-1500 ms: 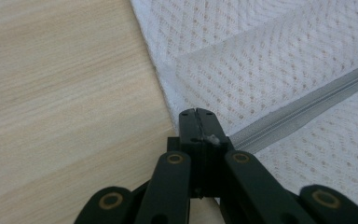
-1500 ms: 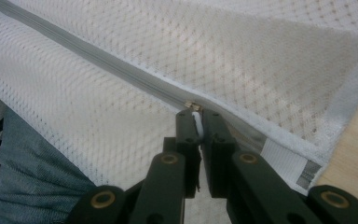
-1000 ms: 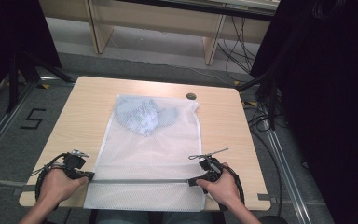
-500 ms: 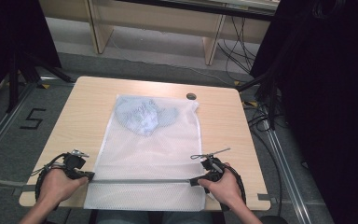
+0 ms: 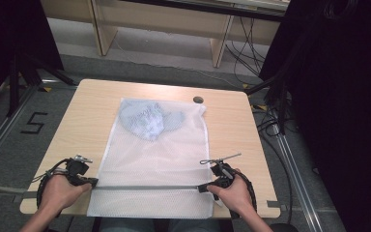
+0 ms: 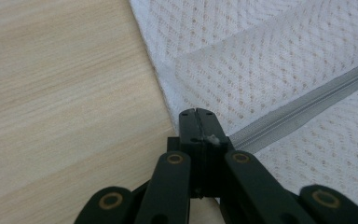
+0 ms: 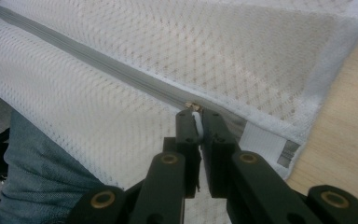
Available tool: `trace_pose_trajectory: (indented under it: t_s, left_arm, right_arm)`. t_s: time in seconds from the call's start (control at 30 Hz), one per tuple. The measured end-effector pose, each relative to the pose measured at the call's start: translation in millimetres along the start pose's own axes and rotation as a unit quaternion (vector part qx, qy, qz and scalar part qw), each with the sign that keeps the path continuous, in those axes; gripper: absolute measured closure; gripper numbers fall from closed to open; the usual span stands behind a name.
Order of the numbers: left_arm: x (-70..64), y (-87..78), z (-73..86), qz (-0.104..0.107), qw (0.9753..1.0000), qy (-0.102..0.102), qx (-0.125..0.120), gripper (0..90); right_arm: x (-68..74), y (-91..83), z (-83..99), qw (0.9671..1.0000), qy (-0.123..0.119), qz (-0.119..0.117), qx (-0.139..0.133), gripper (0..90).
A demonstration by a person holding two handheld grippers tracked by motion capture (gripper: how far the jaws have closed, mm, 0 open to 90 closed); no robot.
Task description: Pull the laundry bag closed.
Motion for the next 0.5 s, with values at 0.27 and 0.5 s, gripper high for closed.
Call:
trace_pose_trajectory:
  t_s: [0.27, 0.5]
  left_arm:
    - [0.1, -0.3, -0.1, -0.001, 1.0, 0.003, 0.003, 89.9]
    - [-0.1, -0.3, 0.0, -0.001, 1.0, 0.003, 0.003, 89.9]
  right_arm:
    - [-2.4, -2.4, 2.1, 0.9999, 0.015, 0.003, 0.001, 86.9]
    - [-7.1, -2.8, 3.2, 1.0, -0.001, 0.002, -0.003, 86.9]
Point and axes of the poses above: each handheld gripper's, and its own axes: y roughly forward along the jaws, z roughly out of its underside, x roughly to its left, the point moved 6 cm from there along y, roughly forward along the jaws, and after that the axes turned 6 degrees about -y, right-handed, at the moved point
